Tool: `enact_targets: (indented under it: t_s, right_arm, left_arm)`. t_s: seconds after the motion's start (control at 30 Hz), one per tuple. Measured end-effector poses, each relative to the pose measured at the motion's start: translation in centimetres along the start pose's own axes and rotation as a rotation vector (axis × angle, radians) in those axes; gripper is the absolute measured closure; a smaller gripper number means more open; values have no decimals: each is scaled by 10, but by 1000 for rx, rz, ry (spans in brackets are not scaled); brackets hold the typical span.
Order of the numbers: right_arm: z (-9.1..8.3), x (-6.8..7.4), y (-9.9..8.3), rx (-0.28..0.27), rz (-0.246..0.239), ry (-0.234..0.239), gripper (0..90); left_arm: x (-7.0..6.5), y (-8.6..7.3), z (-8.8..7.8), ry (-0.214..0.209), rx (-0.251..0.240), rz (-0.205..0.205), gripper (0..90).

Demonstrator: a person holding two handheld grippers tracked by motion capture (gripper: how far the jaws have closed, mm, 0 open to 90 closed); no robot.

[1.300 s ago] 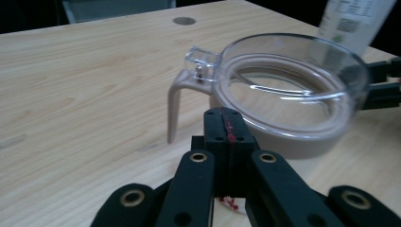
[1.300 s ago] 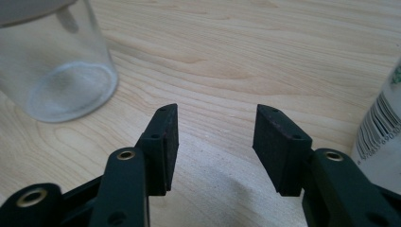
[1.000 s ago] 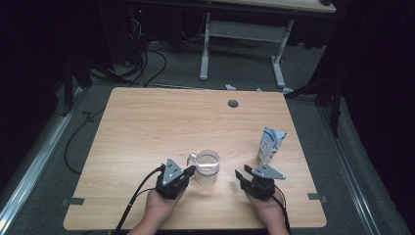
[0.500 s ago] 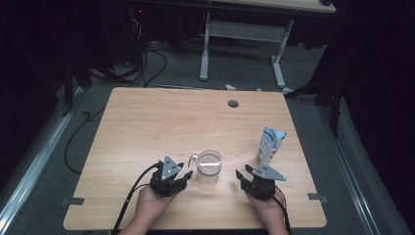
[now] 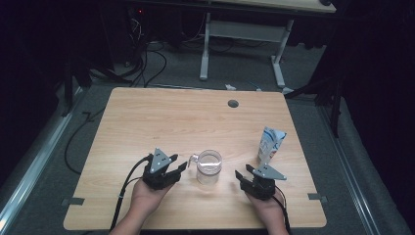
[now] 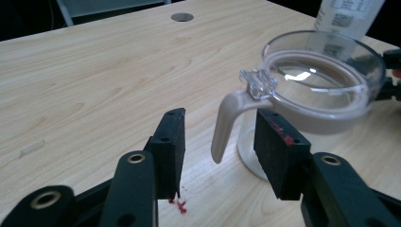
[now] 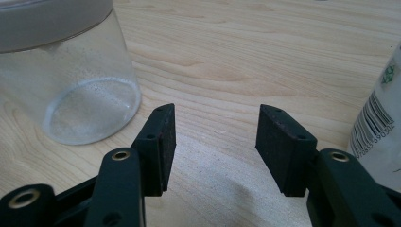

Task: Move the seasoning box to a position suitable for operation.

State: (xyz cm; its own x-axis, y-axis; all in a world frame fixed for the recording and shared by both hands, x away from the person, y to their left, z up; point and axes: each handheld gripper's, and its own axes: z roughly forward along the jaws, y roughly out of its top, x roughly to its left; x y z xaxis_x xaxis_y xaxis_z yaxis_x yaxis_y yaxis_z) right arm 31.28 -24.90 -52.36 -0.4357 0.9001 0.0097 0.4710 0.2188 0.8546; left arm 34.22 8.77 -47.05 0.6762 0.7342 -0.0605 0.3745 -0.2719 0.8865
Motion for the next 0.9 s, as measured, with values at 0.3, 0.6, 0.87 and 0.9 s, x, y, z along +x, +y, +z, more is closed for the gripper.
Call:
enact_targets:
  t_s: [0.3,0.6,0.87,0.9]
  right_arm:
    - [0,-1,-1,1,10,7,481]
    - [-1,-3,-1,-4,9,11,487]
    - [-2,-2,0,-7,5,10,523]
    - [-2,-2,0,-7,5,10,523]
  left_arm:
    - [-5,18,8,-22,-45,-2,778]
    - [-10,27,16,-24,-48,4,849]
    - [-13,28,24,-18,-42,11,899]
    - [-13,29,25,-18,-43,11,899]
